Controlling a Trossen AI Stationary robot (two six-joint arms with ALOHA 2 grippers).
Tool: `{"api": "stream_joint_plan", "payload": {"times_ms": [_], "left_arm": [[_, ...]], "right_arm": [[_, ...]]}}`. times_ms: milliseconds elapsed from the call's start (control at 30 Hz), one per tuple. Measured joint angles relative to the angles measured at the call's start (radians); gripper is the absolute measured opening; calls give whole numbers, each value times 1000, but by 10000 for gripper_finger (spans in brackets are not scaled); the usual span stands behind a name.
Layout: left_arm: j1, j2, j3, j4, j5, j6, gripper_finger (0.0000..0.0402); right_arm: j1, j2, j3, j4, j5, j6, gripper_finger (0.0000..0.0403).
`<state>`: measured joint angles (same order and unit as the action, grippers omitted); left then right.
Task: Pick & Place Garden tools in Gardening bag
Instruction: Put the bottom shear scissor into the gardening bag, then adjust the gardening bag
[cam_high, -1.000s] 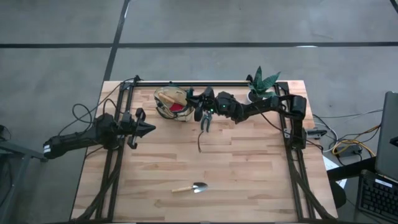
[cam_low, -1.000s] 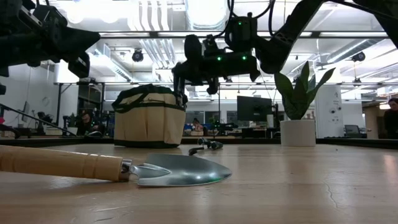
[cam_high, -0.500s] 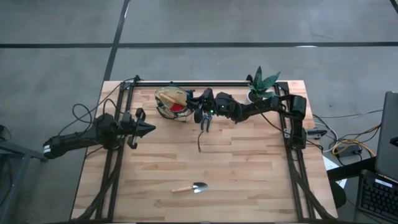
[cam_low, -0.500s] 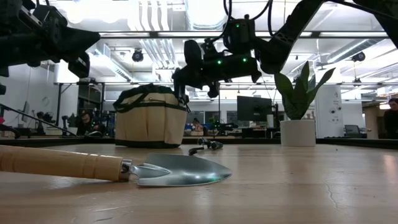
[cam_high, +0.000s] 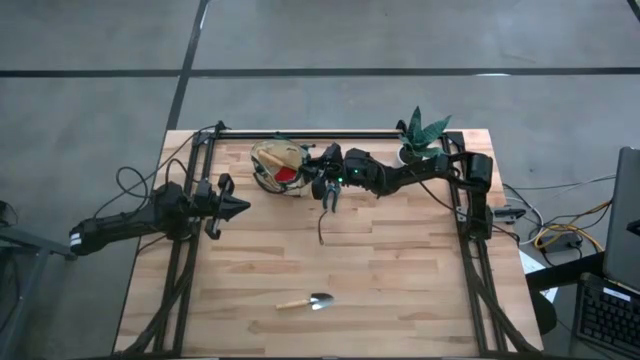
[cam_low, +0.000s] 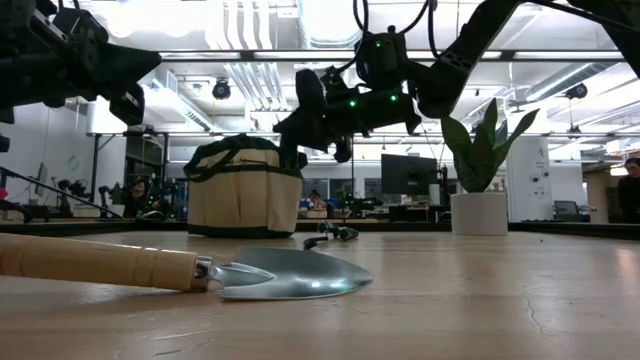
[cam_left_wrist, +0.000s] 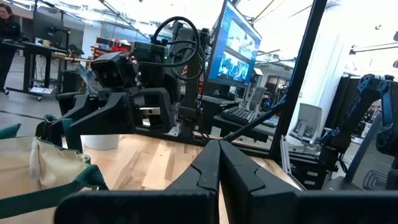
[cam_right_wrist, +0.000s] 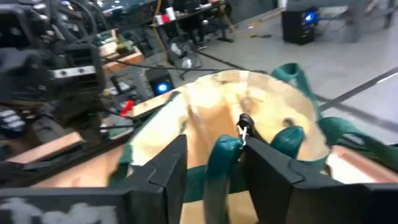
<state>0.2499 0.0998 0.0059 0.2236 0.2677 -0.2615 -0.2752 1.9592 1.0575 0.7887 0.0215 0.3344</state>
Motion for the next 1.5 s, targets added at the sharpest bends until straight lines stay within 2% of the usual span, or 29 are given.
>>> {"api": "stream_joint_plan", "payload": {"times_ms": [133, 433, 833, 1067, 1300, 1500], "left_arm": [[0, 0, 0, -1, 0, 0, 10], [0, 0, 0, -2, 0, 0, 10], [0, 0, 0, -1, 0, 0, 10], [0, 0, 0, 0, 0, 0, 10], [0, 0, 0, -1, 0, 0, 10], [0, 0, 0, -2, 0, 0, 10]], "right_arm": [[0, -18, 7, -8, -72, 48, 161], [-5, -100, 18, -275, -72, -2, 161], [-4, -222, 27, -361, -70, -21, 151], [11, -201, 213, -639, -74, -51, 153], [15, -84, 474, -843, -86, -47, 156], [16, 67, 693, -1009, -155, -6, 149]]}}
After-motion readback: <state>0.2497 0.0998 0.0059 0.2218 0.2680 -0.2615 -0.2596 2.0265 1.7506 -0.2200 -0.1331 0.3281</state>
